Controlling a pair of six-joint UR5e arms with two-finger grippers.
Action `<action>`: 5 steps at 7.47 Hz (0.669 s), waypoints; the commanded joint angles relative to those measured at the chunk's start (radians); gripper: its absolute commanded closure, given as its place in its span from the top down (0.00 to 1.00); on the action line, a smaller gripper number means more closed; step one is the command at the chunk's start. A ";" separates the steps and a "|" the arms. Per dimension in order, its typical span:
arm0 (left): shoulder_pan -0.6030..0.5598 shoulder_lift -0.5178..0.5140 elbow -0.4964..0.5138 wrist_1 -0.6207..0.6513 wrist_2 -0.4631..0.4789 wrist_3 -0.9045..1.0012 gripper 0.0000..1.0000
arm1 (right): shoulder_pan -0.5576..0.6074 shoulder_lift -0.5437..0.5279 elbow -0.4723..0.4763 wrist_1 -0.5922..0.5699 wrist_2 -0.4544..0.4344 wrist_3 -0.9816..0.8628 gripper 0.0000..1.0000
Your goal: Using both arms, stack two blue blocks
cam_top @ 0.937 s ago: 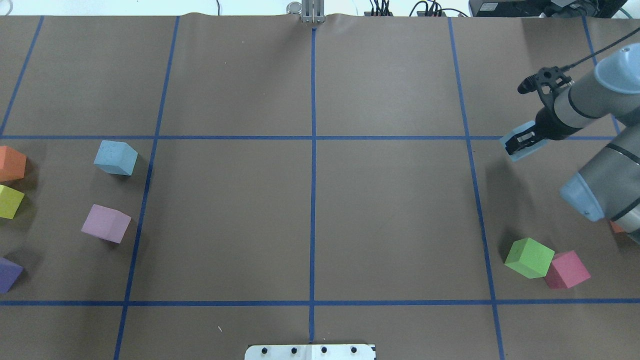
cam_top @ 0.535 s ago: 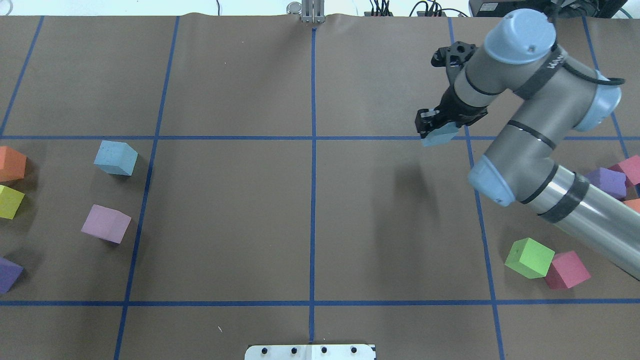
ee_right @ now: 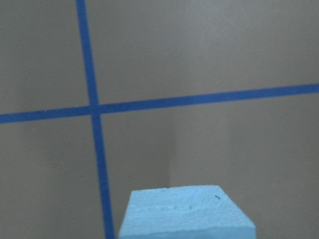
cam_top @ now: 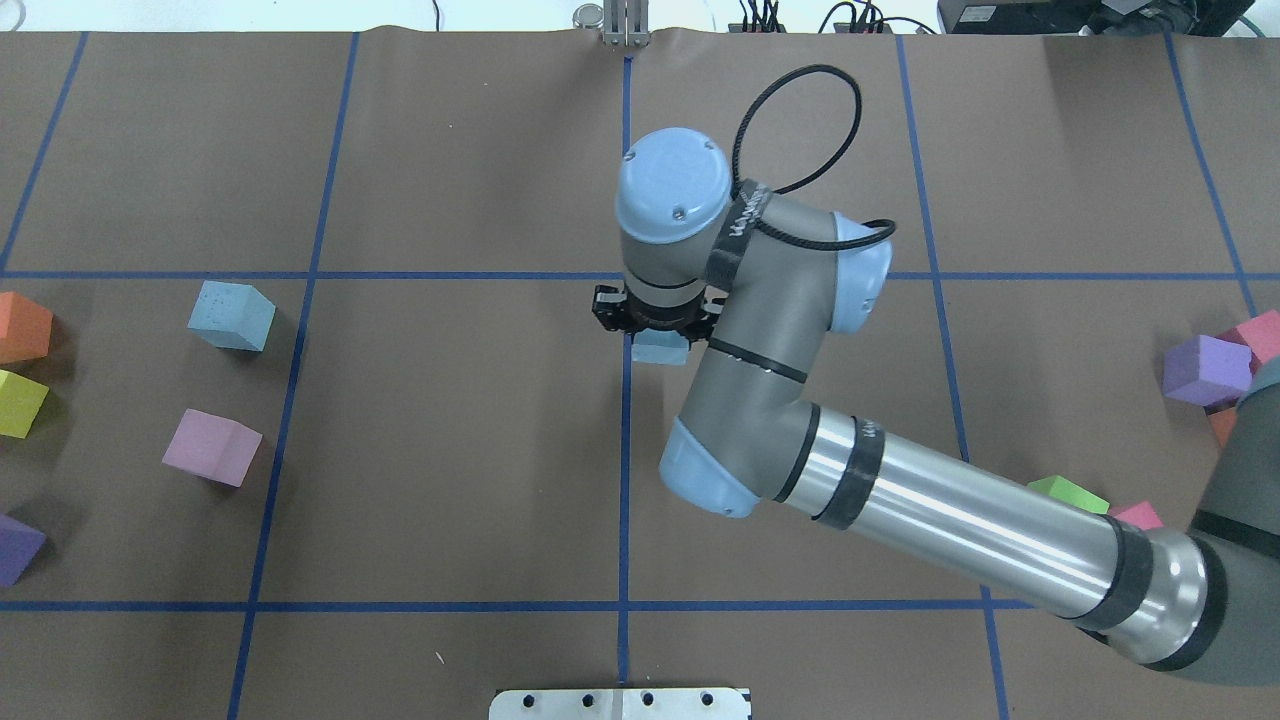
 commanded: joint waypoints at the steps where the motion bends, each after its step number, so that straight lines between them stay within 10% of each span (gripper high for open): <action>1: -0.001 0.001 0.000 0.000 0.000 0.000 0.98 | -0.079 0.041 -0.064 -0.003 -0.036 0.046 0.07; 5: -0.001 0.003 -0.002 0.000 0.000 0.000 0.98 | -0.091 0.035 -0.095 0.053 -0.070 0.017 0.49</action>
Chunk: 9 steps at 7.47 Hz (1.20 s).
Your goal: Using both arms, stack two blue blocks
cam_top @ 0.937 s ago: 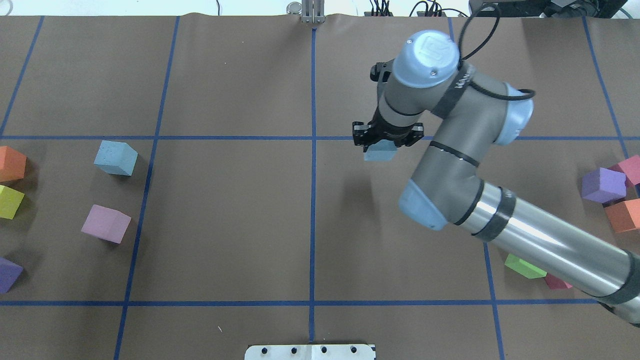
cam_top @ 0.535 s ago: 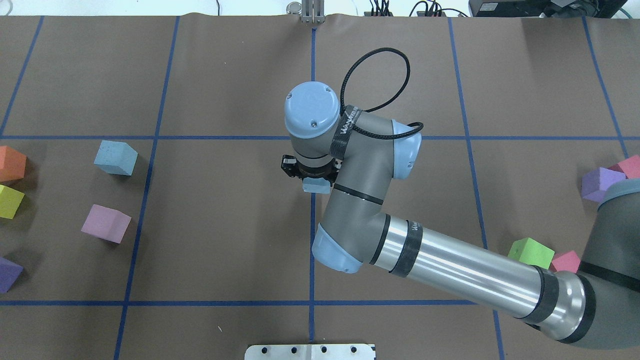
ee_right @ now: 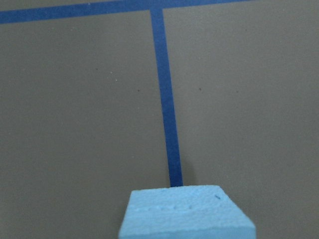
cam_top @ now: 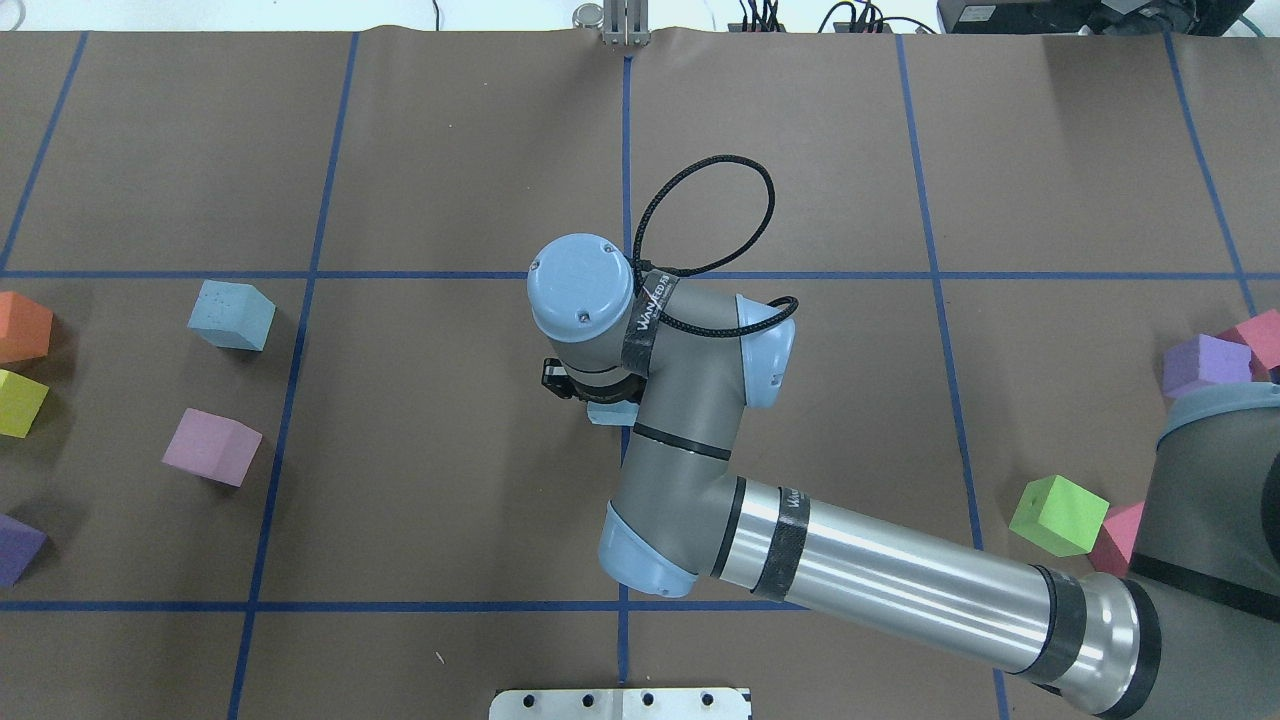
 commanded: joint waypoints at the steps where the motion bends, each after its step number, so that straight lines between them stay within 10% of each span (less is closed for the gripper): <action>1: 0.000 0.002 -0.002 0.000 0.000 0.002 0.98 | 0.001 -0.001 -0.031 0.060 -0.015 -0.008 0.67; 3: 0.000 0.002 -0.007 0.000 0.000 0.000 0.98 | 0.001 -0.001 -0.037 0.063 -0.027 -0.008 1.00; 9: -0.002 -0.028 -0.042 -0.024 0.002 -0.006 0.98 | 0.382 -0.033 0.176 -0.119 0.226 -0.299 1.00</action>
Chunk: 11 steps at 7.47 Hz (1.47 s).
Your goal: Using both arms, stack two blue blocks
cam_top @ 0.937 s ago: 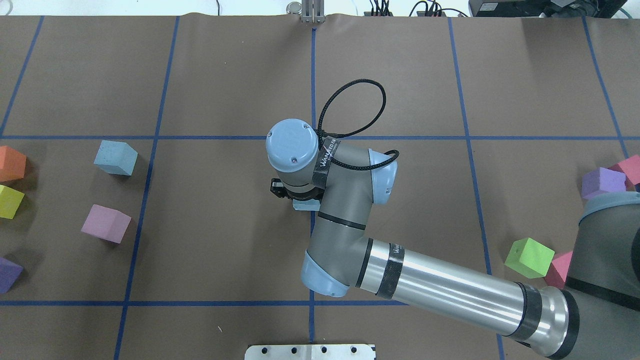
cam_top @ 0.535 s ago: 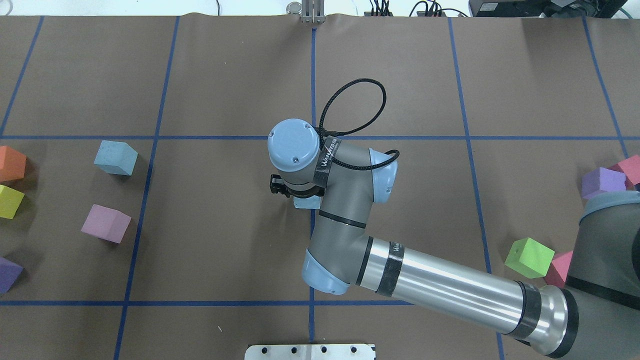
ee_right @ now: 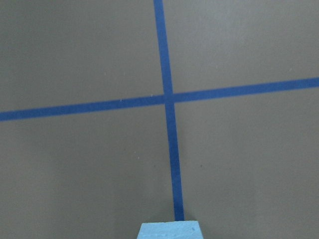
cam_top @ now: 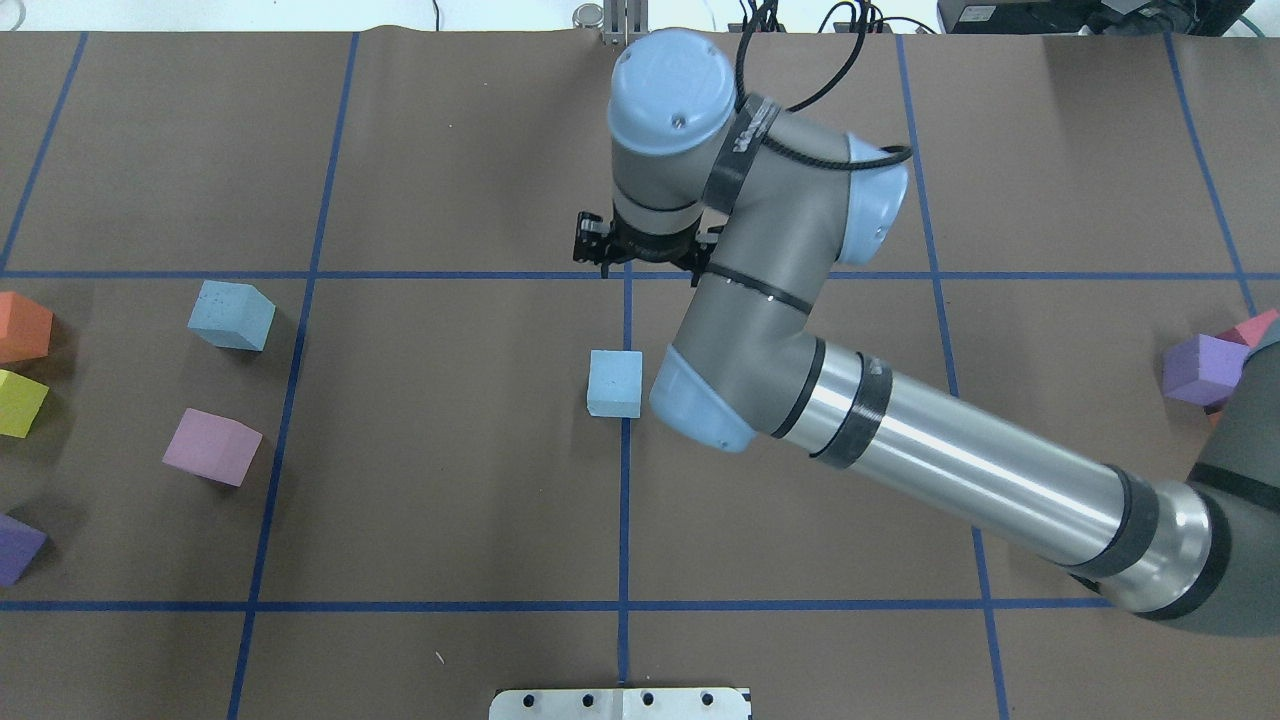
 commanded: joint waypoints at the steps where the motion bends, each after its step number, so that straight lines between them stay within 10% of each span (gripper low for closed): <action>1: -0.001 -0.036 -0.025 -0.108 -0.001 -0.003 0.98 | 0.226 -0.063 0.033 -0.037 0.151 -0.250 1.00; 6: 0.065 -0.180 0.009 -0.308 -0.013 -0.415 0.98 | 0.690 -0.530 0.101 -0.029 0.326 -1.108 1.00; 11: 0.496 -0.211 0.003 -0.420 0.055 -0.763 0.99 | 0.876 -0.871 0.107 -0.025 0.306 -1.438 1.00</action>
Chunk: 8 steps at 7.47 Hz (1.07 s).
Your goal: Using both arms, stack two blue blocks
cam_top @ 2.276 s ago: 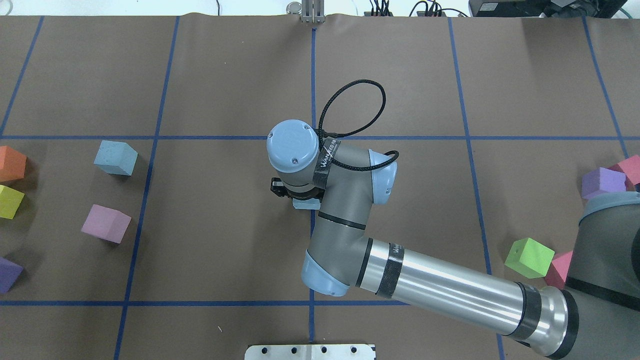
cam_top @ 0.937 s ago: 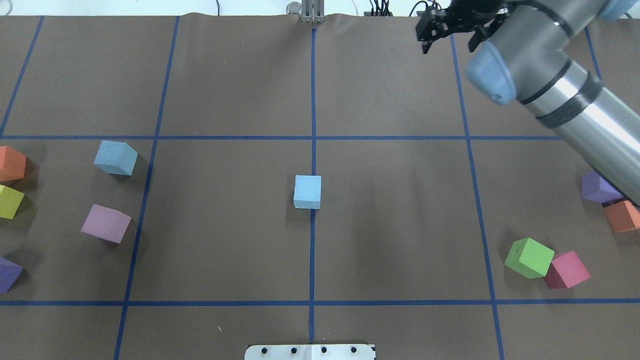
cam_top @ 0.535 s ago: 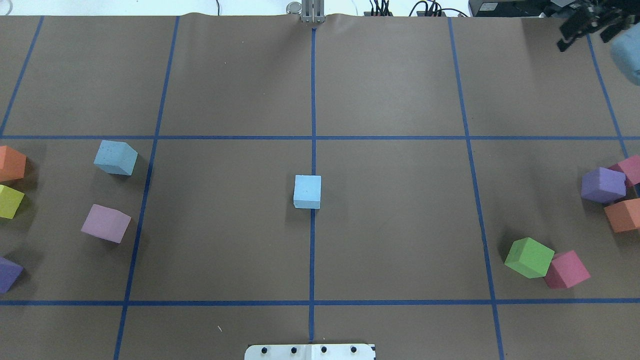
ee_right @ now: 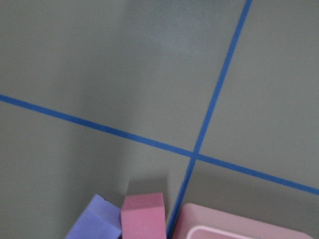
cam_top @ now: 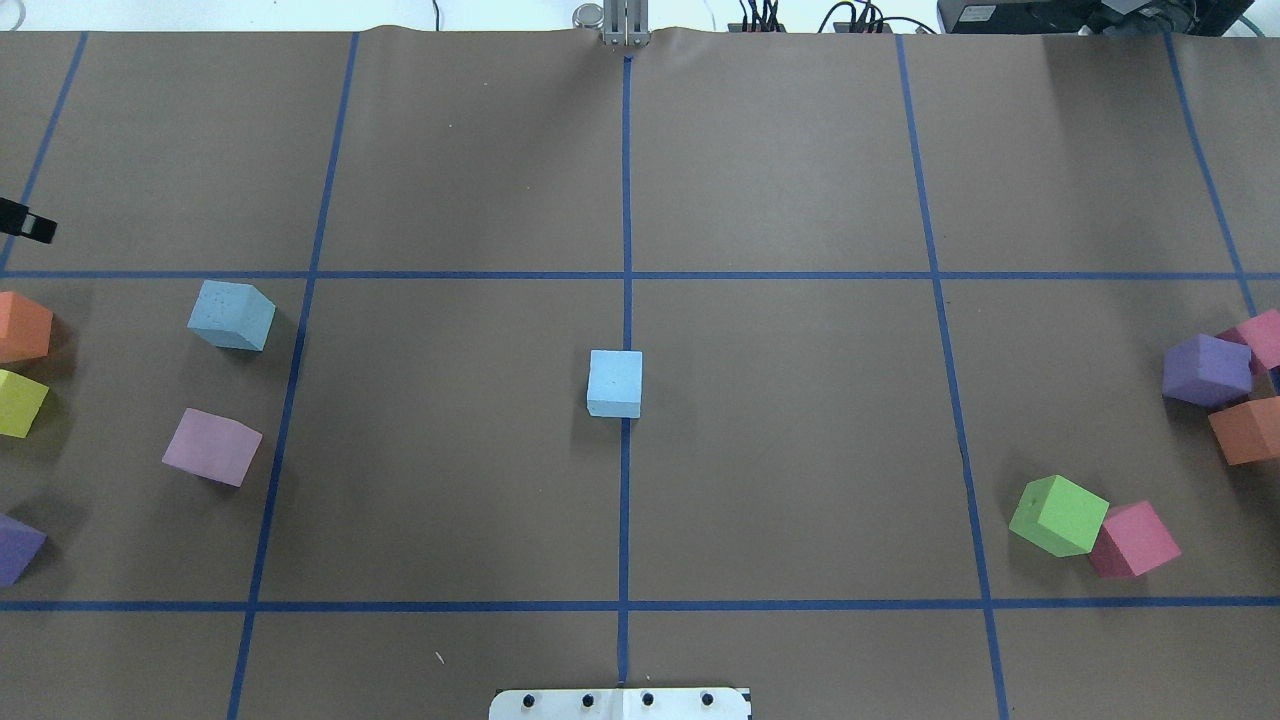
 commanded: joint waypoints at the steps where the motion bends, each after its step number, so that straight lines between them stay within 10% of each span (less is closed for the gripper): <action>1: 0.147 -0.009 0.031 -0.014 0.130 -0.211 0.99 | 0.023 -0.061 0.018 0.014 -0.011 -0.019 1.00; 8: 0.289 -0.183 0.276 -0.119 0.214 -0.398 0.98 | 0.023 -0.061 0.017 0.014 -0.016 -0.011 1.00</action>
